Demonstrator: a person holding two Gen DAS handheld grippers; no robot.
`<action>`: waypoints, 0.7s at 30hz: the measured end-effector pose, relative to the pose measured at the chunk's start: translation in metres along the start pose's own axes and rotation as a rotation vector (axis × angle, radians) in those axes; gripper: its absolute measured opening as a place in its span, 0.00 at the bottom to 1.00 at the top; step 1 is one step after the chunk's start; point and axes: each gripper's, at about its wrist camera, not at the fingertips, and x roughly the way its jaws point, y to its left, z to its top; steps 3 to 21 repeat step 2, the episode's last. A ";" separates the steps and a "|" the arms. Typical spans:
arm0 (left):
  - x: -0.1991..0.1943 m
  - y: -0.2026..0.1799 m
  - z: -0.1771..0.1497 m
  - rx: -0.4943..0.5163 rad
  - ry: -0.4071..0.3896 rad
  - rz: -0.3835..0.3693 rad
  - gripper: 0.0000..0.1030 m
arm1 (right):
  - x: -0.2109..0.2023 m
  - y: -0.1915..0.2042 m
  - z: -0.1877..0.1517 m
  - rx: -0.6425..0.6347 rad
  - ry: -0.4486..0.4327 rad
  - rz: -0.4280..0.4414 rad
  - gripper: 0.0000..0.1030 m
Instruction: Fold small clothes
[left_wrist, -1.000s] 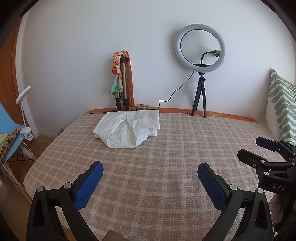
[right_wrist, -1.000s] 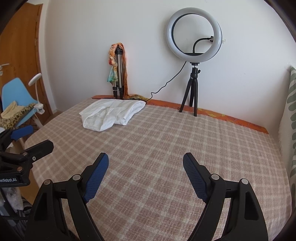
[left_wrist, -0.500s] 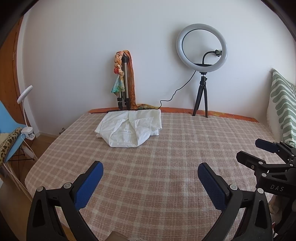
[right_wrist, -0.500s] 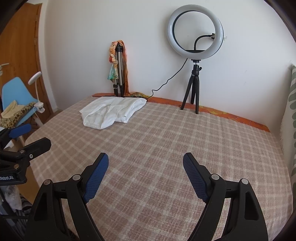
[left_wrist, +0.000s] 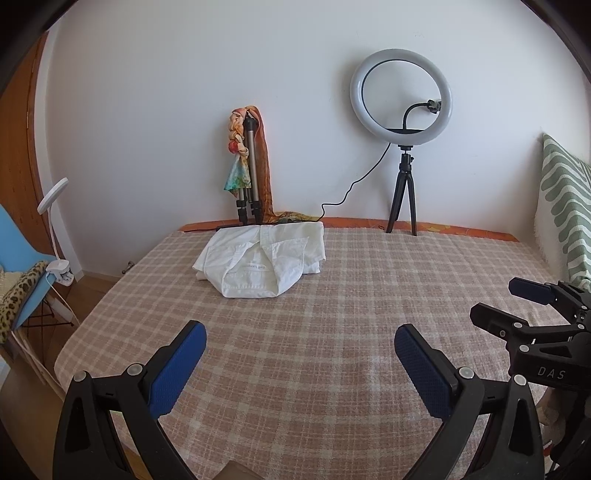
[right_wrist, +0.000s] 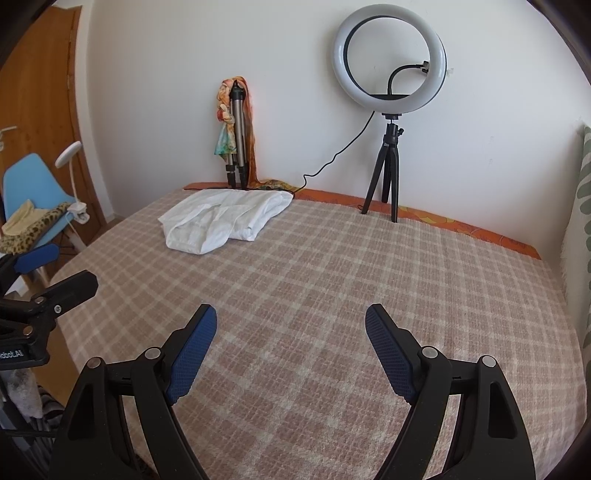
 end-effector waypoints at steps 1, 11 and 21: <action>0.000 0.000 0.000 0.002 -0.003 0.004 1.00 | 0.000 0.001 0.000 -0.001 0.001 0.000 0.80; 0.000 0.000 0.000 0.002 -0.004 0.007 1.00 | 0.000 0.001 -0.001 -0.001 0.002 0.001 0.80; 0.000 0.000 0.000 0.002 -0.004 0.007 1.00 | 0.000 0.001 -0.001 -0.001 0.002 0.001 0.80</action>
